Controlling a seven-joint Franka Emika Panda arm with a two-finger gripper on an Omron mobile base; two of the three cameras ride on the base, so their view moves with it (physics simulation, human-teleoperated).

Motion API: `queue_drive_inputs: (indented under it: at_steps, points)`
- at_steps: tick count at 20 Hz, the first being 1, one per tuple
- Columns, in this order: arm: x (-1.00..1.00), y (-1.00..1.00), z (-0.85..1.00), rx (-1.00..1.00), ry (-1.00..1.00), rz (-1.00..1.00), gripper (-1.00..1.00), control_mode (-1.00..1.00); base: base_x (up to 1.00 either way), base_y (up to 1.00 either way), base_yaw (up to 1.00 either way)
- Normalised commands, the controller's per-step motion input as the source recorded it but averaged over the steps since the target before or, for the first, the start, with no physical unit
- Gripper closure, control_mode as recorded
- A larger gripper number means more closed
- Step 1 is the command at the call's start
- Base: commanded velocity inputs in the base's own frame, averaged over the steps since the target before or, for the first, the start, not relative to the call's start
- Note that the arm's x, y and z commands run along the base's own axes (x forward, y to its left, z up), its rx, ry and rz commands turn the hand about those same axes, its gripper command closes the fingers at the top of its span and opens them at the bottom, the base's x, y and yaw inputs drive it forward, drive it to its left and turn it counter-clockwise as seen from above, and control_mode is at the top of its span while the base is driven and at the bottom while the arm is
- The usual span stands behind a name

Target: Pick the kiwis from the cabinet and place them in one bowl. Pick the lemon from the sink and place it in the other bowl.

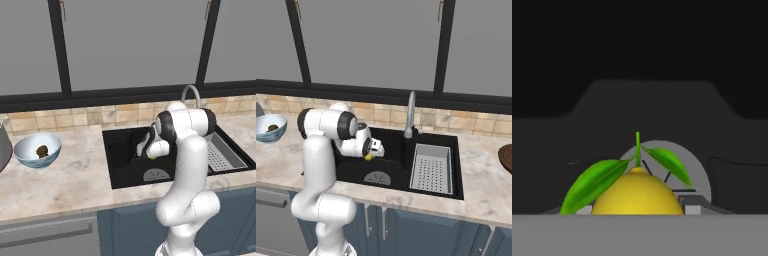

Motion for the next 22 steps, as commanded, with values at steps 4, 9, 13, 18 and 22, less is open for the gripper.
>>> queue_drive_inputs:
  at_steps: [4, 9, 13, 18, 22]
  points:
    - [-0.37, 0.16, 0.96, 0.03, 0.05, -0.03, 1.0, -1.0, 0.0, 0.0, 0.0]
    - [-0.32, 0.05, 0.99, 0.0, 0.06, -0.02, 1.0, -1.0, 0.0, 0.0, 0.0]
    - [-0.33, 0.0, 0.96, 0.0, 0.1, -0.02, 1.0, -1.0, 0.0, 0.0, 0.0]
    - [-0.69, -0.01, 0.49, 0.04, 0.04, -0.08, 1.0, -1.0, 0.0, 0.0, 0.0]
    - [-0.91, 0.0, 0.4, 0.0, -0.12, -0.07, 1.0, -1.0, 0.0, 0.0, 0.0]
